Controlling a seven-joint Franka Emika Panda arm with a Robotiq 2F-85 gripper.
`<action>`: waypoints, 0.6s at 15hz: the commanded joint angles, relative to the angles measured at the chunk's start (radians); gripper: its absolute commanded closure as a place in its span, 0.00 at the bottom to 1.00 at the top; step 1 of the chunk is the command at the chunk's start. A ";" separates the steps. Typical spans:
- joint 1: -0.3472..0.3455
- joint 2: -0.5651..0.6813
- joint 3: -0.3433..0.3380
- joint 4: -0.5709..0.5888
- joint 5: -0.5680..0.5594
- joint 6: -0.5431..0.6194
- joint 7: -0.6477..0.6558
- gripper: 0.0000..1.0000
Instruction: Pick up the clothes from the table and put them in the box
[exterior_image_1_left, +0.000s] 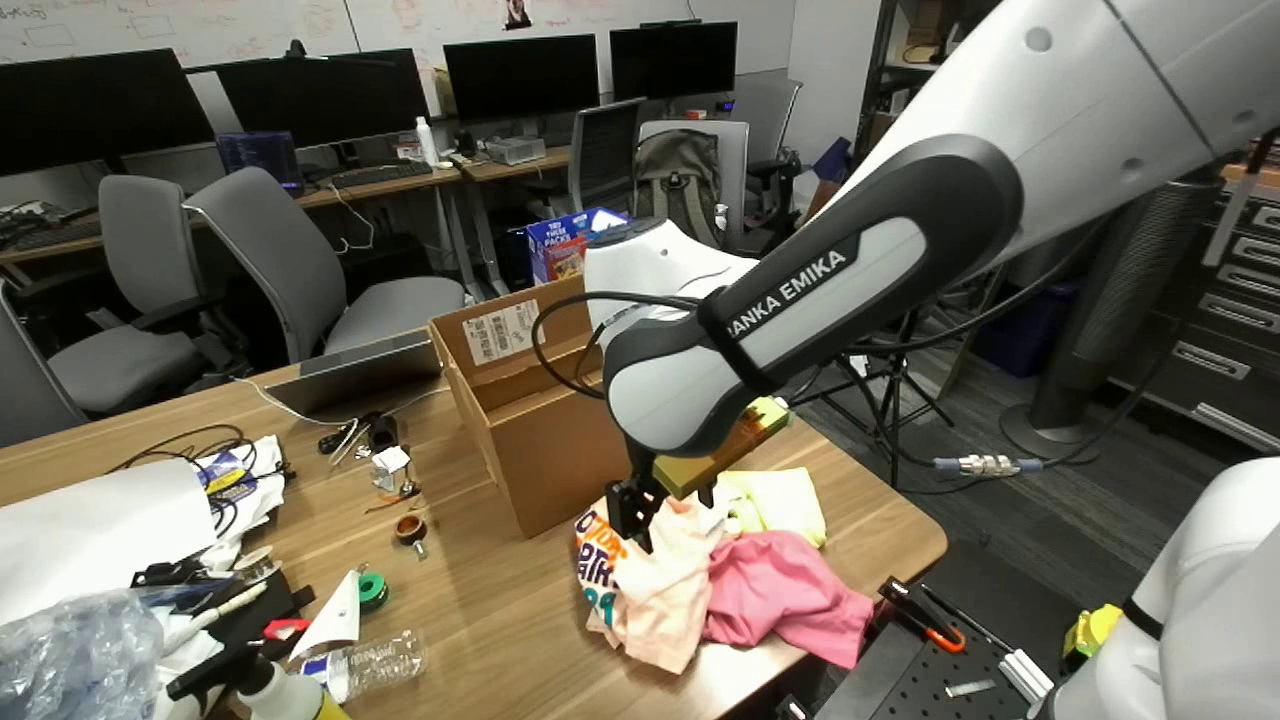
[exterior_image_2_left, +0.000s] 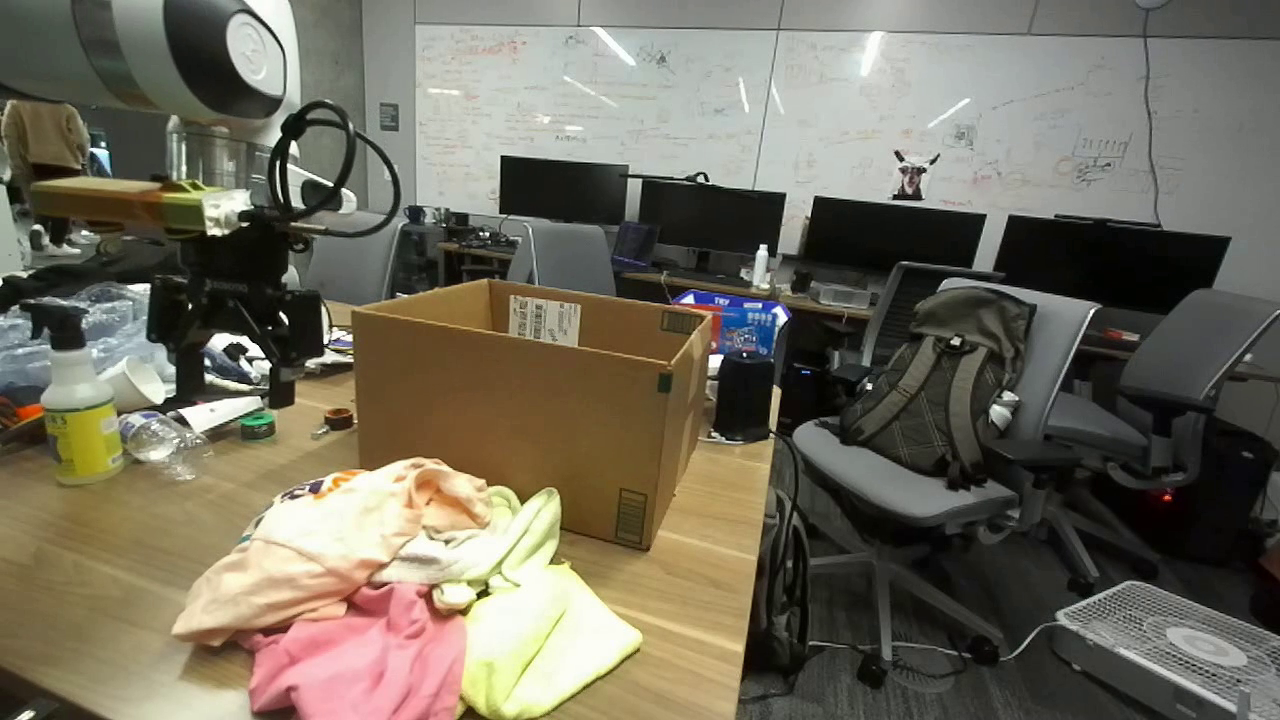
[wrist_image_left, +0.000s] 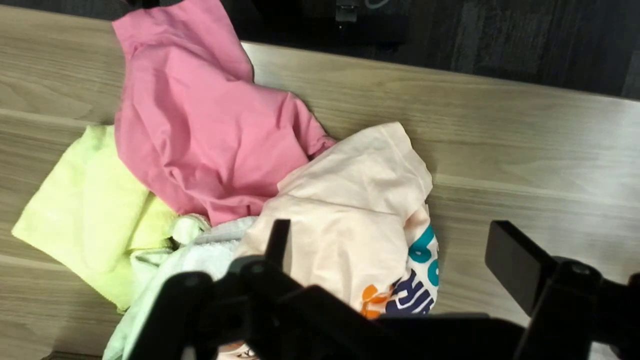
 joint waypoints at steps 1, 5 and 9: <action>0.011 0.074 -0.010 0.058 -0.008 0.066 0.043 0.00; 0.013 0.142 -0.023 0.096 -0.015 0.126 0.054 0.00; 0.013 0.219 -0.047 0.151 -0.032 0.178 0.058 0.00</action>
